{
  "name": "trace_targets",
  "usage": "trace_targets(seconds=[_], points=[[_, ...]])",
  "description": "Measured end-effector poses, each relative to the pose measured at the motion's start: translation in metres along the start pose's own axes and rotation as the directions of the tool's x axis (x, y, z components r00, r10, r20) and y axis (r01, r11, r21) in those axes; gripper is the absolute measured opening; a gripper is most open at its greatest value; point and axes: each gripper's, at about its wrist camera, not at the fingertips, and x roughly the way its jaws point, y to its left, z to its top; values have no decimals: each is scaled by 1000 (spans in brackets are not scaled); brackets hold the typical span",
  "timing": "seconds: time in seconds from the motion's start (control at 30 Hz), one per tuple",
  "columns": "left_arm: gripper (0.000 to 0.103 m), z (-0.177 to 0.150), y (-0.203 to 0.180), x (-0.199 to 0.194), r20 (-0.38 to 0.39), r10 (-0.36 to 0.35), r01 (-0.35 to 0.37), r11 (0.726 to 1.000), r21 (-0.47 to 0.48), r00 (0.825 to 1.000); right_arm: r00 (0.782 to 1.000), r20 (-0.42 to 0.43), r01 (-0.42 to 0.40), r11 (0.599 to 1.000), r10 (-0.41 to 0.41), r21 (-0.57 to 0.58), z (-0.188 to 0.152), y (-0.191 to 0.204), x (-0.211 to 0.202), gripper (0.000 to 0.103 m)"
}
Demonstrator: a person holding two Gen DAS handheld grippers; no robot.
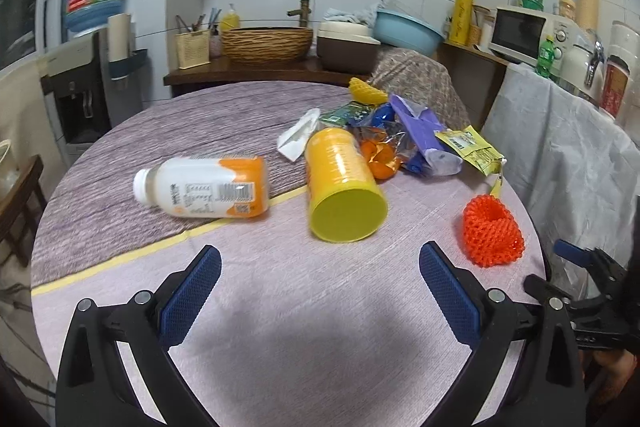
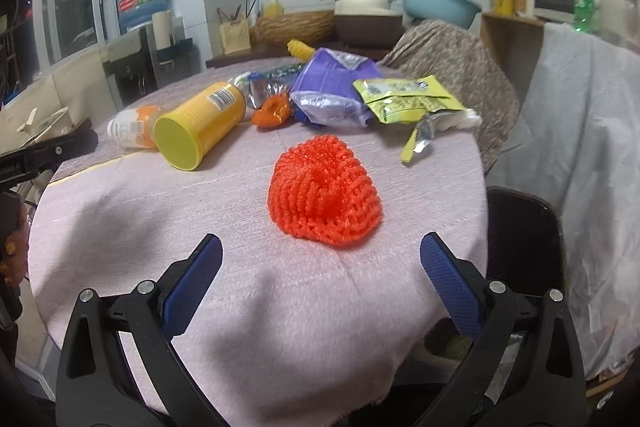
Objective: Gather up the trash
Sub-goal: 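Grasp the orange mesh net with the right tool while the left tool grasps the yellow can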
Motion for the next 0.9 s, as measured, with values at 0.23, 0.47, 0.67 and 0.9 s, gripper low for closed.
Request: trace_targets(seconds=[0.23, 0.47, 0.67, 0.9], points=[[98, 19, 0, 41, -147, -65, 65, 998, -9, 987, 987, -153, -41, 999, 42, 8, 25, -12, 52, 98], [96, 52, -10, 79, -264, -103, 109, 994, 9, 959, 980, -197, -40, 998, 30, -45, 34, -7, 71, 69], [93, 74, -20, 115, -353, -46, 84, 992, 92, 934, 980, -191, -65, 996, 53, -62, 37, -3, 72, 43], [87, 88, -25, 155, -474, 17, 54, 989, 136, 880, 983, -171, -80, 994, 66, -78, 34, 1, 66, 32]])
